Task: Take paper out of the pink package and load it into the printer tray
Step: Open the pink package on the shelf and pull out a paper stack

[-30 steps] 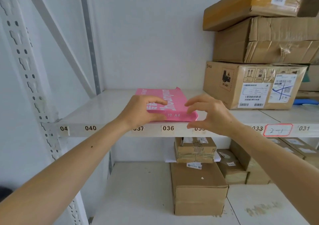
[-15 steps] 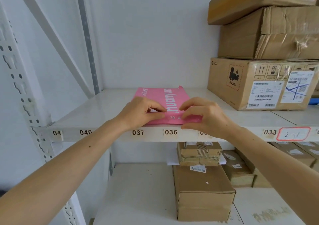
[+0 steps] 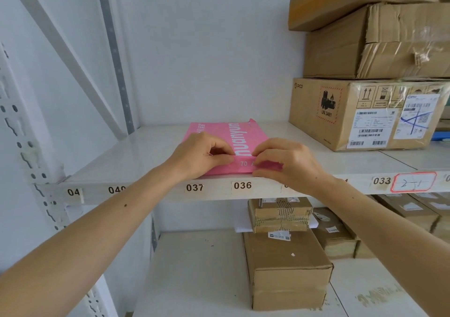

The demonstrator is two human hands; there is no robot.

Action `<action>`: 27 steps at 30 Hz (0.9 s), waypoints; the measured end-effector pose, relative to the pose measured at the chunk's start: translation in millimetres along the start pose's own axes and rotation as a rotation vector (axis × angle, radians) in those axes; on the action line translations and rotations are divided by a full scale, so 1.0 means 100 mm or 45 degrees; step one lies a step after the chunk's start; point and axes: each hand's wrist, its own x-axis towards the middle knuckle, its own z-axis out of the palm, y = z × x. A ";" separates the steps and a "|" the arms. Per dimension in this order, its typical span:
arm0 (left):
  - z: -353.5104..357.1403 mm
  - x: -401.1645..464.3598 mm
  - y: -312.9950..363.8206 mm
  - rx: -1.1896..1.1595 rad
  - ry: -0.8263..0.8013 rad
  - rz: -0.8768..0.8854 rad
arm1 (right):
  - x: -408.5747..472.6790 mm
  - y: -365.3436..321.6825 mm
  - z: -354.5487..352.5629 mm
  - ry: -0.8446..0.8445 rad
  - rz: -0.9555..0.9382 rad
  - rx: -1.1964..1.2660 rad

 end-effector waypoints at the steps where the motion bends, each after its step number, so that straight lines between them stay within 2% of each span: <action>1: -0.01 -0.01 0.00 0.001 -0.025 0.016 | 0.00 0.00 -0.02 -0.012 0.002 0.009; 5: -0.15 -0.08 0.00 -0.002 -0.261 0.058 | -0.05 0.07 -0.19 -0.128 0.073 0.154; 8: -0.26 -0.13 -0.05 0.110 -0.335 0.064 | -0.10 0.13 -0.29 -0.231 0.117 0.151; 13: -0.34 -0.17 -0.17 0.160 -0.372 0.036 | -0.12 0.15 -0.31 -0.226 0.146 0.161; 27: -0.40 -0.25 -0.31 0.005 -0.305 -0.001 | -0.10 0.11 -0.32 -0.158 0.167 0.183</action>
